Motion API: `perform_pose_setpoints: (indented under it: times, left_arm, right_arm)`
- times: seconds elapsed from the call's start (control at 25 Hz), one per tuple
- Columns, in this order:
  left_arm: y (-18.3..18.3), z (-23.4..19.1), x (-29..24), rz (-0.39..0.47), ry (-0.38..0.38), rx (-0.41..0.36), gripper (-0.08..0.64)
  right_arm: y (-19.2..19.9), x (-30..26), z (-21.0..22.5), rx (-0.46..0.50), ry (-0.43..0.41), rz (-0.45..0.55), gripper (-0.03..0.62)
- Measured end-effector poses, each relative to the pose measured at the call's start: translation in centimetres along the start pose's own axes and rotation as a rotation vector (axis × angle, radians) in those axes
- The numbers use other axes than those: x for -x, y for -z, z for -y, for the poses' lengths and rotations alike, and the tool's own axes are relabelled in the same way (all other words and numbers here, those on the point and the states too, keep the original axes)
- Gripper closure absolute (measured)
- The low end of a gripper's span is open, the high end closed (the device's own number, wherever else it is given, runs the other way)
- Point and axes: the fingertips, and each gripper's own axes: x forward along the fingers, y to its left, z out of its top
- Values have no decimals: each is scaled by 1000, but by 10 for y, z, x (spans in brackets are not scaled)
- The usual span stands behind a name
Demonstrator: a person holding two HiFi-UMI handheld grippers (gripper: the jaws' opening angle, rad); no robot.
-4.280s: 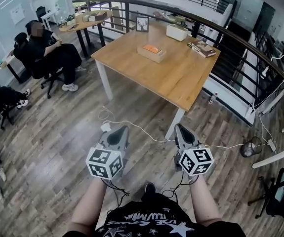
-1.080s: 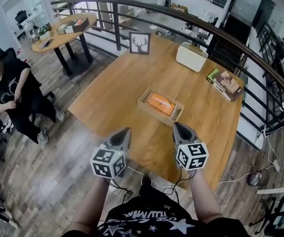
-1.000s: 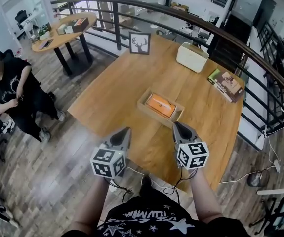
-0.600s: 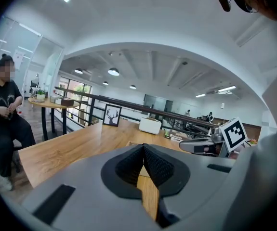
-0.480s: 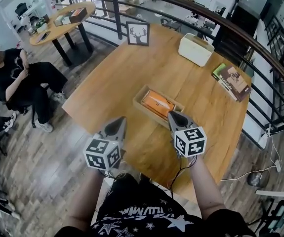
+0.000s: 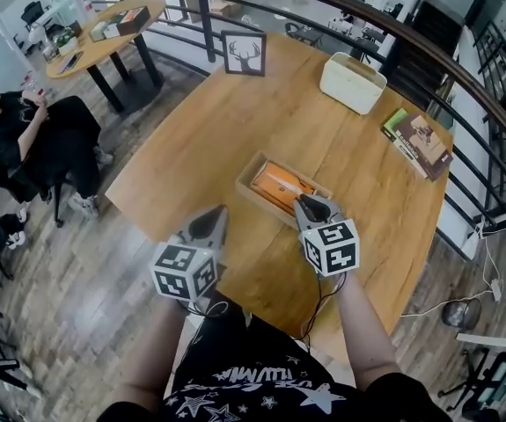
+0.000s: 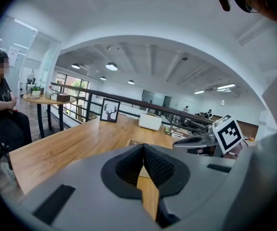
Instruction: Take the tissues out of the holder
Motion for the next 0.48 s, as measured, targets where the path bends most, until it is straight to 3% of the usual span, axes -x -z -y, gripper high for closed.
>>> perform_pose_setpoints:
  times: [0.04, 0.12, 0.48]
  left_arm:
    - [0, -3, -5, -7, 4, -1, 548]
    - [-2, -8, -14, -15, 15, -6, 548]
    - [-5, -31, -48, -56, 72, 8, 548]
  right_arm:
    - [0, -3, 1, -3, 0, -9, 553]
    - [1, -12, 1, -13, -13, -27, 457]
    - [5, -53, 0, 16, -55, -167, 423]
